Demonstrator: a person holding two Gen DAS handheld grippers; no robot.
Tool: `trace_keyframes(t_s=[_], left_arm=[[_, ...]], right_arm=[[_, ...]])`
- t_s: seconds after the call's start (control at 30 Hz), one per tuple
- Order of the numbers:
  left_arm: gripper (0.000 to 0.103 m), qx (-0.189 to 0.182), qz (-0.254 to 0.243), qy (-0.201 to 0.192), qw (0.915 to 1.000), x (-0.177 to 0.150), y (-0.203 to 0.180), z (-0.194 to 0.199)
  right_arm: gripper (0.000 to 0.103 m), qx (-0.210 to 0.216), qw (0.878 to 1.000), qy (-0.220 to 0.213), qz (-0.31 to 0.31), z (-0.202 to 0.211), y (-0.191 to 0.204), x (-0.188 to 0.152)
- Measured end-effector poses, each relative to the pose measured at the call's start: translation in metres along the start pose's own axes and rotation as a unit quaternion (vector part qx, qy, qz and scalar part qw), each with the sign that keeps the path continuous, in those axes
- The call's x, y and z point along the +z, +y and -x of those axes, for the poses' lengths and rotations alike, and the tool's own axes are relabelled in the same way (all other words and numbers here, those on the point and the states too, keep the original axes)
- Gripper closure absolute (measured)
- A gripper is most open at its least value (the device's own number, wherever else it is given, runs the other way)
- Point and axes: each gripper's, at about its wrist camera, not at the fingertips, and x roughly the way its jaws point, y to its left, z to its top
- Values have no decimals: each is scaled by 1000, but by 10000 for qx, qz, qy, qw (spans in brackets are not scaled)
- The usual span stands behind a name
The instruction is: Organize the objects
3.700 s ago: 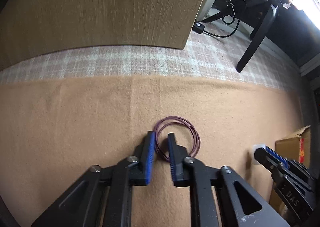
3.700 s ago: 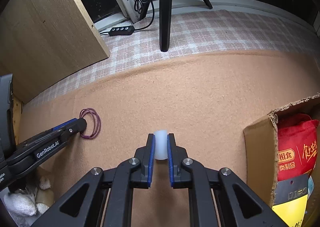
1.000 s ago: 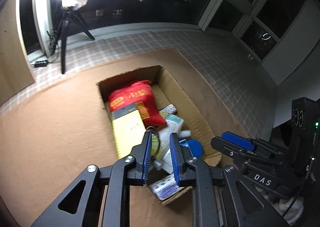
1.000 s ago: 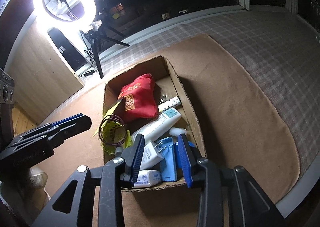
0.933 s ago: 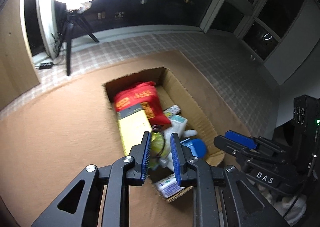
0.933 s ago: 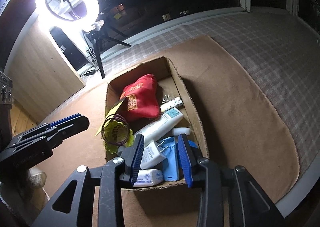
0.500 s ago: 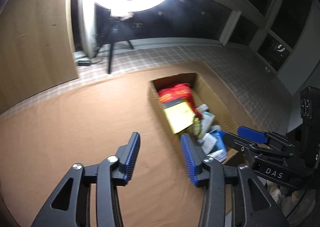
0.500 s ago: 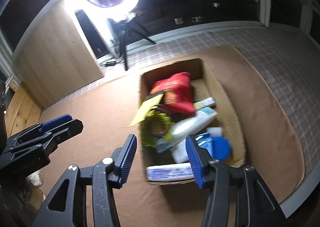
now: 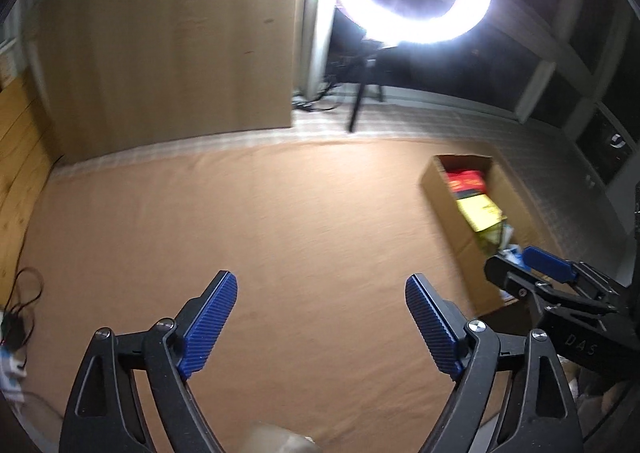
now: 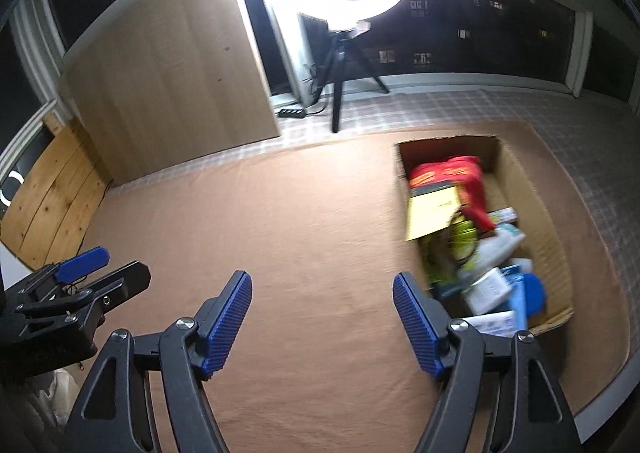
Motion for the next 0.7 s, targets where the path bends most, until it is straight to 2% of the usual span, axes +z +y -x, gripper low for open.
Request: trace_keyframes(t_s=[0.27, 0.5, 0.7], left_arm=[[14, 290, 250, 60, 9992, -26, 51, 12], [13, 383, 326, 14, 9987, -36, 69, 18], [13, 450, 440, 76, 9980, -42, 84, 17]], right_arm=[[33, -26, 9996, 96, 271, -14, 49, -19], [33, -150, 9974, 22, 707, -18, 88, -30], [33, -131, 9965, 47, 826, -24, 104, -34]])
